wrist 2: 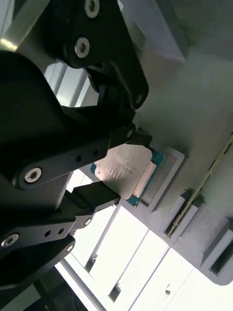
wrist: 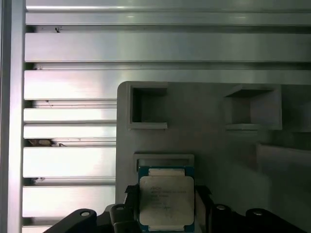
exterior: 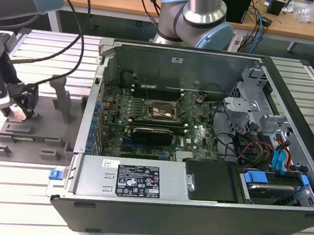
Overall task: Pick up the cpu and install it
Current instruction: 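Pick up the cpu and move it towards the insertion slot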
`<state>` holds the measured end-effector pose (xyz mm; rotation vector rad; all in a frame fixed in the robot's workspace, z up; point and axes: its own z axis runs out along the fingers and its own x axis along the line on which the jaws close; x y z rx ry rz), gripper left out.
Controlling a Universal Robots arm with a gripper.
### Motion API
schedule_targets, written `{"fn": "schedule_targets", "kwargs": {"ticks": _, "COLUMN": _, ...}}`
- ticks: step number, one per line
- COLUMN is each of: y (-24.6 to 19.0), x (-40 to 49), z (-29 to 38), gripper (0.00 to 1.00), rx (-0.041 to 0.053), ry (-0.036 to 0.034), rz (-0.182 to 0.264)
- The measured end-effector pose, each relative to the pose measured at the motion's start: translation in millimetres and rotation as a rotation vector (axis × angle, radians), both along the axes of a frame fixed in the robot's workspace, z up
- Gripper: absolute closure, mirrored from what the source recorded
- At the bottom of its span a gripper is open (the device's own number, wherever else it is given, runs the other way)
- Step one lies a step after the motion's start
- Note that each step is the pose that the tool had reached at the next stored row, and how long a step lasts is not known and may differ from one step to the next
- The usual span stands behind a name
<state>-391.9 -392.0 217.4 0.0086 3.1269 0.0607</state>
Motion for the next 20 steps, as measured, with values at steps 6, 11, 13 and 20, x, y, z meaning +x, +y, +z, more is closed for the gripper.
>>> {"fn": "schedule_targets", "kwargs": {"ticks": 6, "y": 0.1, "x": 0.0, "z": 21.9, "gripper": 0.45, "rx": -0.0004, "ry": -0.0001, "rz": 0.000}}
{"fn": "schedule_targets", "kwargs": {"ticks": 11, "y": 0.1, "x": 0.0, "z": 38.1, "gripper": 0.45, "rx": -0.0007, "ry": 0.0000, "rz": 0.000}}
{"fn": "schedule_targets", "kwargs": {"ticks": 13, "y": 0.2, "x": 0.0, "z": 44.4, "gripper": 0.45, "rx": -0.0007, "ry": -0.0001, "rz": 0.000}}
{"fn": "schedule_targets", "kwargs": {"ticks": 20, "y": 0.2, "x": 0.0, "z": 64.3, "gripper": 0.45, "rx": -0.0012, "ry": 0.0000, "rz": 0.000}}
